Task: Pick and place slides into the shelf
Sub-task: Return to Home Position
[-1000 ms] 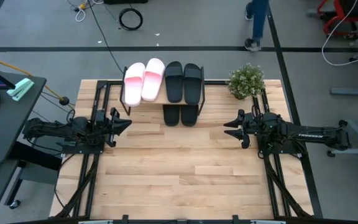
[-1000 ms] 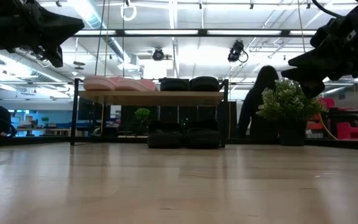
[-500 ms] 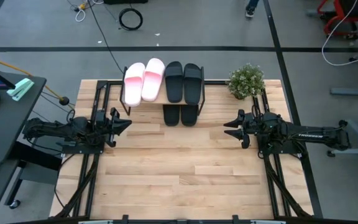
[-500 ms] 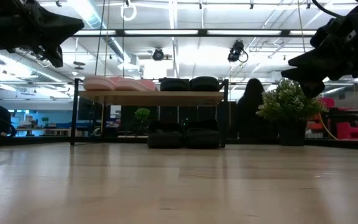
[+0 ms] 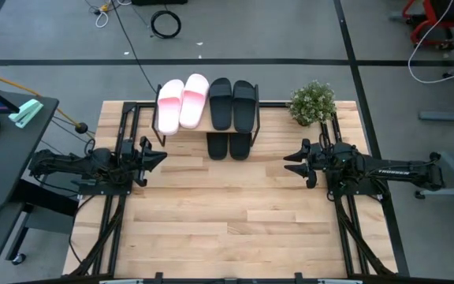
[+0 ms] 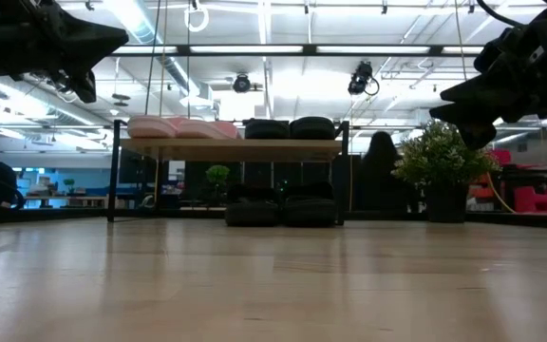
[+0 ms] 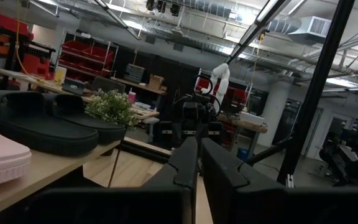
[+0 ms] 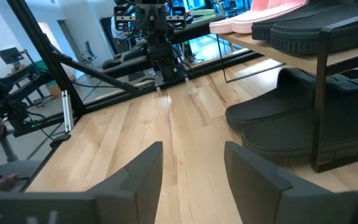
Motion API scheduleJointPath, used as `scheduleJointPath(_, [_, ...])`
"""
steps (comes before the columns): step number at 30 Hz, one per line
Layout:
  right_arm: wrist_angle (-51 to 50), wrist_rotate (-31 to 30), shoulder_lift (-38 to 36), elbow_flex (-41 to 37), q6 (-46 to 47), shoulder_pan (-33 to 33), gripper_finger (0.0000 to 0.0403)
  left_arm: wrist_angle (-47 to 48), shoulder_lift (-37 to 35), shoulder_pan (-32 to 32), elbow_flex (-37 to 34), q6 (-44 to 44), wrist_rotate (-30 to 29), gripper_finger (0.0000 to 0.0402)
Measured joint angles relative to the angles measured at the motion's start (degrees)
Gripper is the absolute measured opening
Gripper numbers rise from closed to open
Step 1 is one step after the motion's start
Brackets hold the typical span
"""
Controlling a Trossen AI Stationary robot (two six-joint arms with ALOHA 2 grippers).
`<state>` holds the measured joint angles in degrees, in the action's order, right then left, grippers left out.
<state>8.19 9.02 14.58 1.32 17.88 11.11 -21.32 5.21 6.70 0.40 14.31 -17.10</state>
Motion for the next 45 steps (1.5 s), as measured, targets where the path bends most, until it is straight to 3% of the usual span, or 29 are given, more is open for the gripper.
scheduleJointPath(45, [0.0, 0.02, -0.01, 0.0, -0.01, 0.0, 0.0177, 0.0, 0.02, 0.0, -0.02, 0.01, 0.0, 0.0024])
